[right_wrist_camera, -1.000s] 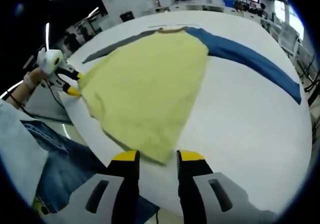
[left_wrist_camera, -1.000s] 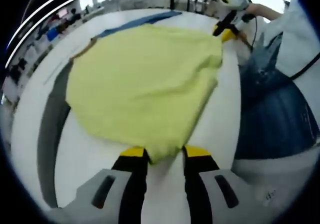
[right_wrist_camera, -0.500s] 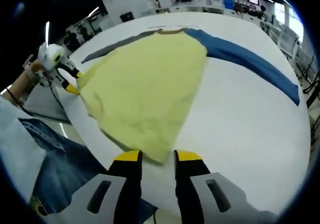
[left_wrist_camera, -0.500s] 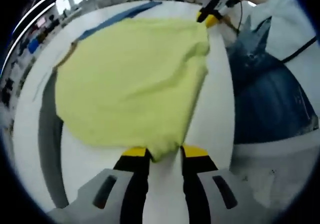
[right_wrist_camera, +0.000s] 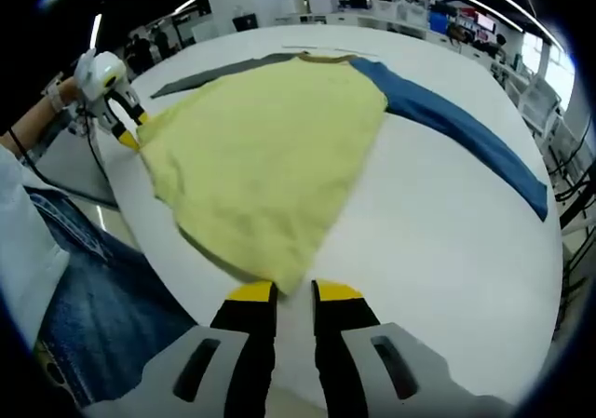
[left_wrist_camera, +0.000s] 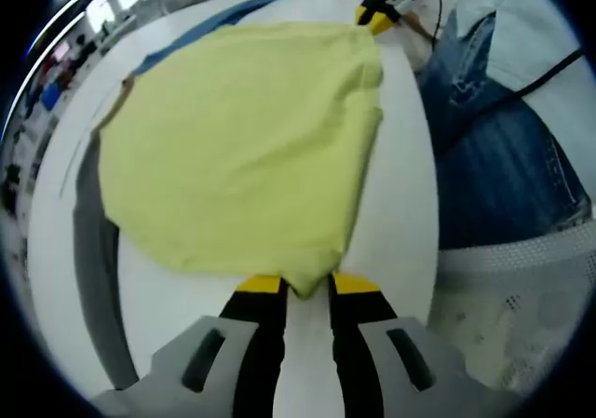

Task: Fold the garment on the visible template until the final outline fits inside the template.

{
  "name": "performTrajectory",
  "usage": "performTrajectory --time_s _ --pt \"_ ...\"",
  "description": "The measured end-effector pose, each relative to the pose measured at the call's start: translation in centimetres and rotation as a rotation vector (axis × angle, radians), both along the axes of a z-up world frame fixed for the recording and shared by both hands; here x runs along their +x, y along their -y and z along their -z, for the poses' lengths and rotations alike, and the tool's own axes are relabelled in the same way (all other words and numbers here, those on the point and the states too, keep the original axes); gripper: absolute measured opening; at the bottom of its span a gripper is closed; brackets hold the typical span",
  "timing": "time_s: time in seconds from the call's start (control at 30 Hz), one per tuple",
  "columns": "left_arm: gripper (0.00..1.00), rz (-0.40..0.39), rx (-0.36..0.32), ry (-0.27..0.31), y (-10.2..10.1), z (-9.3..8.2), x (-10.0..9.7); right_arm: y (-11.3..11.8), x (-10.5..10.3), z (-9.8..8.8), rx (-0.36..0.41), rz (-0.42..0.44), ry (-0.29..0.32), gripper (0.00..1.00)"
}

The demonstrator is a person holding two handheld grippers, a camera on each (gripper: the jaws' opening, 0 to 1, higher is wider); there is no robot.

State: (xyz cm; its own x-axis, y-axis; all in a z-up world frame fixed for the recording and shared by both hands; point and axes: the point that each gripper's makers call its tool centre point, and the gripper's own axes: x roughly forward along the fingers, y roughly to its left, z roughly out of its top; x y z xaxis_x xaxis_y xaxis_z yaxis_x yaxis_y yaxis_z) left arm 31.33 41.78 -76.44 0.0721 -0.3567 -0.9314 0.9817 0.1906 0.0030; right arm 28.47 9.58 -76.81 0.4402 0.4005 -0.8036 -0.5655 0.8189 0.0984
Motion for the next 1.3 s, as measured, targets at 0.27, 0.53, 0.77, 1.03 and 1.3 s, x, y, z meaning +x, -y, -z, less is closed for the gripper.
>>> performTrajectory --time_s 0.27,0.53,0.77,1.03,1.3 --pt "0.02 -0.187 -0.012 -0.060 -0.3 0.1 0.1 -0.1 -0.3 -0.3 0.030 0.018 -0.017 0.03" --pt "0.02 -0.375 -0.105 -0.163 -0.3 -0.5 -0.7 0.5 0.2 -1.1 0.058 0.051 -0.006 0.03" --pt "0.02 -0.534 -0.224 -0.285 0.4 -2.7 -1.3 1.1 1.0 -2.2 0.053 0.050 0.018 0.03" --pt "0.02 -0.657 -0.249 -0.453 0.8 -4.4 -2.4 1.5 1.8 -4.6 0.035 0.033 0.070 0.02" --pt "0.00 -0.767 -0.150 -0.701 -0.2 -3.6 -5.5 1.9 2.0 -5.9 0.019 0.024 0.106 0.02"
